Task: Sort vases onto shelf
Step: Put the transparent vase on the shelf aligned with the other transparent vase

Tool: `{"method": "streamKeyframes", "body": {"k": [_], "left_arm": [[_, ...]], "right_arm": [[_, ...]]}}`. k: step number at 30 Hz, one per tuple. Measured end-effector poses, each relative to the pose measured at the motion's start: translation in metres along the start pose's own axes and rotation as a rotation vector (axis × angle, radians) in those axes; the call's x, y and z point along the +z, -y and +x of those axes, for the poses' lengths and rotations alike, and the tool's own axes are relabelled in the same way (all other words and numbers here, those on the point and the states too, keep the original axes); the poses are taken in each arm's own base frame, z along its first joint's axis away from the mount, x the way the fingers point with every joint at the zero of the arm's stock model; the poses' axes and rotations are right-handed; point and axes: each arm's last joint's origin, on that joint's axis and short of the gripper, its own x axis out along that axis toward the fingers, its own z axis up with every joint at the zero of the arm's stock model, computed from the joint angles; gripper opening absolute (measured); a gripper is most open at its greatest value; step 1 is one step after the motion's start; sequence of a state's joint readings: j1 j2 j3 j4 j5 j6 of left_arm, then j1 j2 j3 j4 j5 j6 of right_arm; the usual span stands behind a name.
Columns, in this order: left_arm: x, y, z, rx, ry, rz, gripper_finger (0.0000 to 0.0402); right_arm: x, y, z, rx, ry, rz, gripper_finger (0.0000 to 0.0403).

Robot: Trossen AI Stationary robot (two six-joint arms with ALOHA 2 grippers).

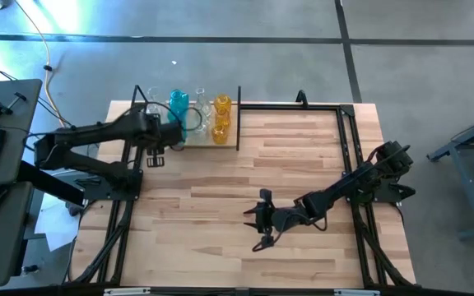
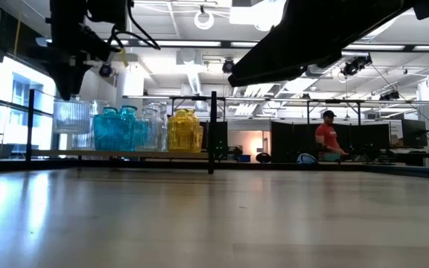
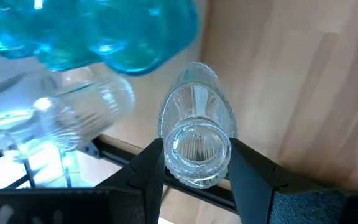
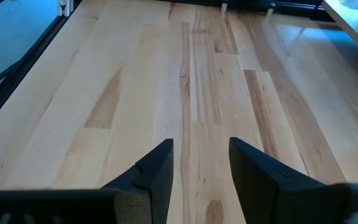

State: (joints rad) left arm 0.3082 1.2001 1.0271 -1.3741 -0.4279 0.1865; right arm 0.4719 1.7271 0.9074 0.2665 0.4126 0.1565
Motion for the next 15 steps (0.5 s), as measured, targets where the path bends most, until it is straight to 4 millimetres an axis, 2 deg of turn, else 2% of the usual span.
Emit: {"method": "streamKeyframes", "body": {"k": [5,15], "left_arm": [[-0.005,-0.017,0.005,0.011,0.021,-0.018,0.0131],[-0.016,-0.034,0.040,0.003,-0.049,-0.042,0.0131]], "right_arm": [[0.000,0.000,0.000,0.001,0.000,0.000,0.0138],[0.000,0.000,0.000,0.001,0.000,0.000,0.0138]]}}
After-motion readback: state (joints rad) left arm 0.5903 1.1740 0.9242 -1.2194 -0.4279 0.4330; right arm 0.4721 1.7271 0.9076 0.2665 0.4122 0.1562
